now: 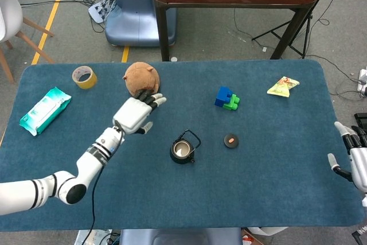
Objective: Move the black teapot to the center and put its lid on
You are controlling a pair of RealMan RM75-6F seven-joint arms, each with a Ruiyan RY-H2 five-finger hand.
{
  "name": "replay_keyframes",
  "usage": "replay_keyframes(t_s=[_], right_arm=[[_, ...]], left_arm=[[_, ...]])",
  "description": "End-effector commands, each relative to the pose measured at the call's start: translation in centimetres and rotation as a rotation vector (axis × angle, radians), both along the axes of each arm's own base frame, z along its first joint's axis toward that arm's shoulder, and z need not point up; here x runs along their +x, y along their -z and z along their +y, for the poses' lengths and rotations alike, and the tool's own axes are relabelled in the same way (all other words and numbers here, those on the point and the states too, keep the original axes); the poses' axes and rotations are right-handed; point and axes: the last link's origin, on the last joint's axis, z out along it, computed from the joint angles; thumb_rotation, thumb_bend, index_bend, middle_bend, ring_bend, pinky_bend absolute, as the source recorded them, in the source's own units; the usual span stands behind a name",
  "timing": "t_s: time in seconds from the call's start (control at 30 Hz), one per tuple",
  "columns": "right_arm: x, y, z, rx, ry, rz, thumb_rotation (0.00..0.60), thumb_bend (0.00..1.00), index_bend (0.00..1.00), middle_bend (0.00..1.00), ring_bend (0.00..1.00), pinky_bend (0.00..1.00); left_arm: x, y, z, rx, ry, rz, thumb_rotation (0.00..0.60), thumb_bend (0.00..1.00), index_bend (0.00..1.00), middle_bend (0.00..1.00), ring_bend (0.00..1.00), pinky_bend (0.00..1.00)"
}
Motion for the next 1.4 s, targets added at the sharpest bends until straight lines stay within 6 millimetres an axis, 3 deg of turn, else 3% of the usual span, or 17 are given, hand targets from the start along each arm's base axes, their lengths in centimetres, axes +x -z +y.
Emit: replay_keyframes(t_s=[0.03, 0.27, 0.7, 1.0, 1.23, 1.4], right_arm=[[1.0, 0.2, -0.7, 0.049, -0.047, 0.004, 0.6, 0.35, 0.15, 0.24, 0.14, 0.15], [2.9, 1.2, -2.1, 0.141, -0.131, 0.05, 0.6, 0.35, 0.2, 0.27, 0.14, 0.16], [7.8, 4.9, -5.0, 0.356, -0.306, 0.152, 0.6, 0.31, 0.2, 0.26, 0.14, 0.16], [10.7, 8.6, -7.5, 0.508, -0.363, 0.179, 0.6, 0.23, 0.2, 0.18, 0.11, 0.16], [11.8, 11.9, -10.2, 0.612, -0.358, 0.229, 0.6, 0.23, 0.2, 0.18, 0.09, 0.16], [11.3, 13.4, -12.3, 0.607, -0.337, 0.271, 0.6, 0.23, 0.2, 0.15, 0.07, 0.16]], left_arm=[[-3.4, -2.9, -0.6, 0.059, -0.056, -0.029, 0.6, 0.38, 0.11, 0.11, 0.0, 0.03], [-9.8, -6.8, -3.0, 0.151, -0.167, -0.048, 0.6, 0.39, 0.11, 0.11, 0.01, 0.03], [-18.8, -10.4, -10.1, 0.285, -0.348, -0.086, 0.6, 0.38, 0.11, 0.11, 0.01, 0.03], [-22.2, -11.1, -14.4, 0.341, -0.393, -0.079, 0.6, 0.38, 0.11, 0.11, 0.01, 0.03], [-22.9, -11.4, -16.5, 0.355, -0.406, -0.1, 0.6, 0.38, 0.11, 0.11, 0.01, 0.03], [-23.1, -11.5, -17.9, 0.369, -0.407, -0.123, 0.6, 0.38, 0.11, 0.11, 0.01, 0.03]])
